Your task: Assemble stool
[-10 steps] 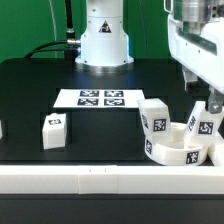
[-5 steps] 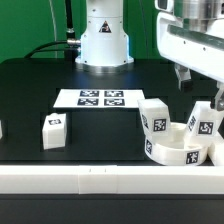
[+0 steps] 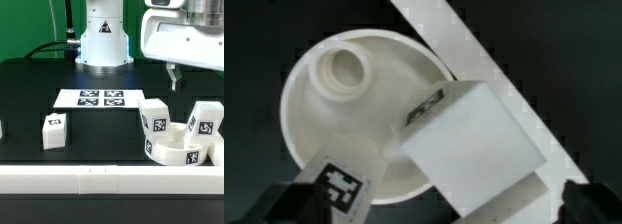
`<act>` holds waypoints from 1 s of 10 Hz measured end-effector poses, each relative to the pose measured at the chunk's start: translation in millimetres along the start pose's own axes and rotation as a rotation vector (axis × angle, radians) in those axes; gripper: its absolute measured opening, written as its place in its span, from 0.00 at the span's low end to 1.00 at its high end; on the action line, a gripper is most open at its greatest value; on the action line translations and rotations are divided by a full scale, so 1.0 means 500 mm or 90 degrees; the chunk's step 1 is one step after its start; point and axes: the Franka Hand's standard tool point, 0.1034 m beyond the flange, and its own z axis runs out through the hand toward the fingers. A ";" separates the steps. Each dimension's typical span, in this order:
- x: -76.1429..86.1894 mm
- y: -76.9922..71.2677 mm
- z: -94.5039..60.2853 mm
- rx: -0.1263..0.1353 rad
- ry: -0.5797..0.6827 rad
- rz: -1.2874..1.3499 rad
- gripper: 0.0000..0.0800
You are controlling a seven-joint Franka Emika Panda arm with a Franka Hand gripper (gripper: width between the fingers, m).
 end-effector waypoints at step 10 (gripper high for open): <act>-0.019 -0.033 0.002 -0.031 0.040 -0.660 0.81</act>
Offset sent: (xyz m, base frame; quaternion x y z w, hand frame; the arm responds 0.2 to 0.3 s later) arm -0.0019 0.0092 0.0061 -0.0269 0.0167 -0.2796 0.9596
